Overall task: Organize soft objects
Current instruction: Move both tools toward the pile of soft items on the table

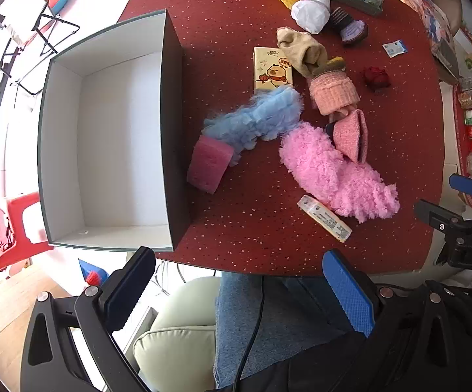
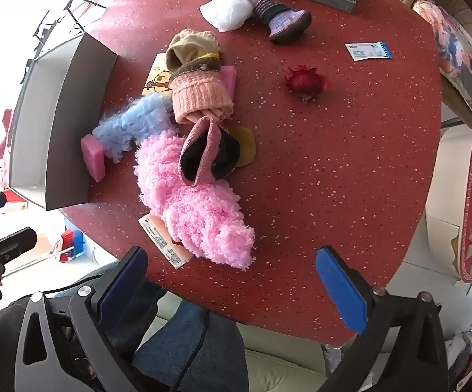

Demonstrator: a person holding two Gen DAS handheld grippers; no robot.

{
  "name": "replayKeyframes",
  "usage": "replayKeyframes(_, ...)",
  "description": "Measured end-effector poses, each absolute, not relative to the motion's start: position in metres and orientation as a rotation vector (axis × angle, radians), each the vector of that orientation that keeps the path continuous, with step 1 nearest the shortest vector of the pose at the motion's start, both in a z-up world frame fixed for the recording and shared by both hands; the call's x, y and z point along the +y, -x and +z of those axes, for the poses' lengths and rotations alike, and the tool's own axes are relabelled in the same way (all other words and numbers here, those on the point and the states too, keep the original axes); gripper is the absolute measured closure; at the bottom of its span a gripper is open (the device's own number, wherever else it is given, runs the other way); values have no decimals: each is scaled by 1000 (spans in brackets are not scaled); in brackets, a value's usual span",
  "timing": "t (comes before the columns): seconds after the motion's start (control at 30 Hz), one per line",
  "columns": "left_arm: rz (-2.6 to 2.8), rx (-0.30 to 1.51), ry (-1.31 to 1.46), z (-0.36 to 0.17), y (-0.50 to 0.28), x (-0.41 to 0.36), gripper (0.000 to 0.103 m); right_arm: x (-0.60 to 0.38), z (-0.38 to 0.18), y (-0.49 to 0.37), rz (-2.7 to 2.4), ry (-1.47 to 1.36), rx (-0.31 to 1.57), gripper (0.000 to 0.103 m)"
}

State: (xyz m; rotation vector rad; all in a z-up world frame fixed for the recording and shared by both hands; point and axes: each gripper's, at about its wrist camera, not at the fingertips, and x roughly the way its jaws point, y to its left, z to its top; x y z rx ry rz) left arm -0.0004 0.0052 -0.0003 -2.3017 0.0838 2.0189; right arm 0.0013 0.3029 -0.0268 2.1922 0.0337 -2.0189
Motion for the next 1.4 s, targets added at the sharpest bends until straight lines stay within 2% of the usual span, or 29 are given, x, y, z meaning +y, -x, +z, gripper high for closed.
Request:
replayKeyframes(0.73, 1961, 4, 2310, -18, -10, 32, 0, 333, -28, -22, -2013, -2247, 39, 0)
replayKeyframes(0.97, 1902, 91, 2290, -39, -11, 53, 0, 347, -31, -27, -2070, -2235, -23, 0)
replayKeyframes(1.4, 1816, 139, 2232, -78, -20, 99, 0, 364, -64, -59, -2037, -2328, -73, 0)
